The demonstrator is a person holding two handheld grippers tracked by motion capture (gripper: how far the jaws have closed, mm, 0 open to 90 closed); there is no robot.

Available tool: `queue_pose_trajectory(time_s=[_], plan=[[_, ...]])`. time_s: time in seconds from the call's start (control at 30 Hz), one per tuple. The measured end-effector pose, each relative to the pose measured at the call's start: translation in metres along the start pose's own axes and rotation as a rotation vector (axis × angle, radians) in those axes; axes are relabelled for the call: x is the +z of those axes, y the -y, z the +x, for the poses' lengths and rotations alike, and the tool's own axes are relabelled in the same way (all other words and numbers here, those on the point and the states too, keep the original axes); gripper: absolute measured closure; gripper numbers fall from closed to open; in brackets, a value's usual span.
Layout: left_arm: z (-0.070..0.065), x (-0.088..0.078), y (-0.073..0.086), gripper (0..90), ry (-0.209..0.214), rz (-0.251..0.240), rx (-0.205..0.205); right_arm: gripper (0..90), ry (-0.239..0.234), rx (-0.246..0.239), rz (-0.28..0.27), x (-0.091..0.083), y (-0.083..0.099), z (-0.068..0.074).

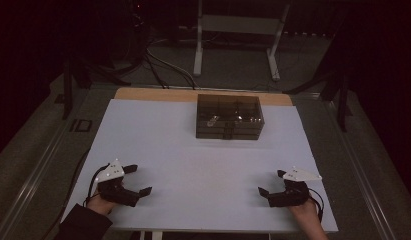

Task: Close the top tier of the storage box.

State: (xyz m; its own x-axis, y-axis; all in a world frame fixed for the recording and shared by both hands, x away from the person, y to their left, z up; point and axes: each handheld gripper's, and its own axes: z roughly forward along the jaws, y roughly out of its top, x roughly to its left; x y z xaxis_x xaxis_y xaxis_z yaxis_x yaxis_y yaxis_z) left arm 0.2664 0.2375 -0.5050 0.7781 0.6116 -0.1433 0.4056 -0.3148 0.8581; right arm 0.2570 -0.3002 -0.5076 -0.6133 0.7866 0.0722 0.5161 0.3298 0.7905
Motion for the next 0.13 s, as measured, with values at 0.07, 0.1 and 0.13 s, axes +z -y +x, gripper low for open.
queue_pose_trajectory(time_s=[0.07, 0.1, 0.13], plan=[[0.0, -0.0001, -0.0001, 1.0, 0.0, 0.0, 0.0, 0.0, 0.001, -0.001, 0.005, 0.0003, 0.0005, -0.0003], [0.0, -0.0001, -0.0003, 1.0, 0.001, -0.001, 0.0, 0.0, 0.002, -0.002, 0.007, 0.0004, 0.0008, -0.0005], [0.0, -0.0001, -0.0003, 1.0, 0.001, -0.001, 0.0, 0.0, 0.003, -0.001, 0.009, 0.0003, 0.0009, -0.0006]])
